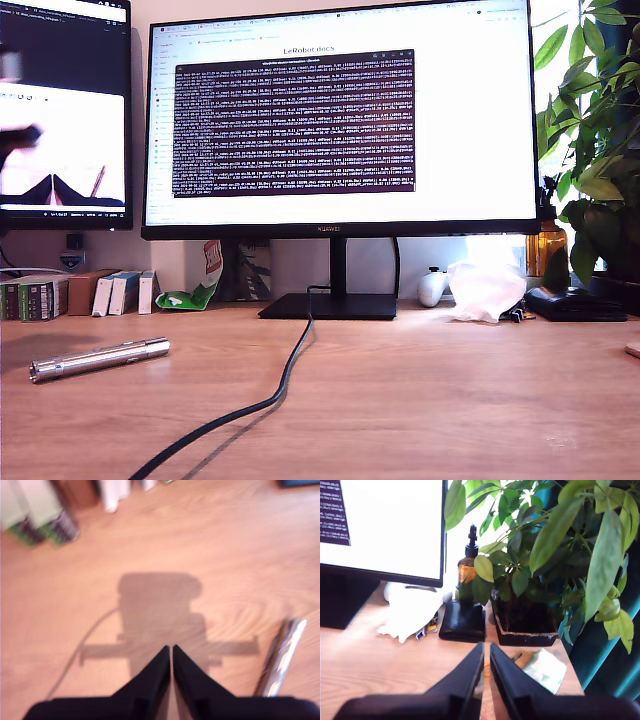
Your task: Pick the metallic laser pointer with your right arm, pass it to your left arm, then place it down to the left side of the table
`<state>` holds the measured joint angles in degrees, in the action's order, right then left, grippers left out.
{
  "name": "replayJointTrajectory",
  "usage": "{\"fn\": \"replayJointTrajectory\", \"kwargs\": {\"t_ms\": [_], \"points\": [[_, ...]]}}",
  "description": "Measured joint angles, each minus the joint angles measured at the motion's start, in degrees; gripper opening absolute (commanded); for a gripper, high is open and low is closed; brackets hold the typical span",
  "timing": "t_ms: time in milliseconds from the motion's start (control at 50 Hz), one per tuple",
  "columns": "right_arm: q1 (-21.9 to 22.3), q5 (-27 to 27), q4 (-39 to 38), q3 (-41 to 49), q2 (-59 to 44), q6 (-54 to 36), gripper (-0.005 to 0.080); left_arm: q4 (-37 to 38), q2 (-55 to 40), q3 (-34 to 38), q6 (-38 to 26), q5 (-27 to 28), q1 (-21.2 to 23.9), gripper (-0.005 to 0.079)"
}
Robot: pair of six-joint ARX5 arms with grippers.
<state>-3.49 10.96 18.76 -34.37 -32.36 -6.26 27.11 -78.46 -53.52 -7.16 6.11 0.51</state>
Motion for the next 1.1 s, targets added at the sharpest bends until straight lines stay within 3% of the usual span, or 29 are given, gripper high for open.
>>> {"fn": "replayJointTrajectory", "kwargs": {"t_ms": [180,300,520,840,1100], "points": [[0.0,0.0,-2.4,3.5,-0.6,0.2,-0.0013,-5.9,8.4,8.4,3.1,-1.7,0.0,-0.0021],[0.0,1.1,-8.2,3.5,-0.5,0.2,-0.0013,-11.4,16.9,12.5,5.3,-5.4,0.1,-0.0021],[0.0,3.0,-18.1,3.4,-0.4,4.6,-0.0013,-20.5,23.2,13.2,7.2,-7.8,0.3,-0.0021],[1.4,3.1,-17.9,3.5,-0.5,5.8,-0.0013,-24.7,27.4,13.8,6.1,-9.2,1.5,-0.0021],[3.1,3.1,-18.6,9.1,-0.2,6.1,-0.0013,-28.2,27.6,22.4,5.5,-9.2,1.5,-0.0021]]}}
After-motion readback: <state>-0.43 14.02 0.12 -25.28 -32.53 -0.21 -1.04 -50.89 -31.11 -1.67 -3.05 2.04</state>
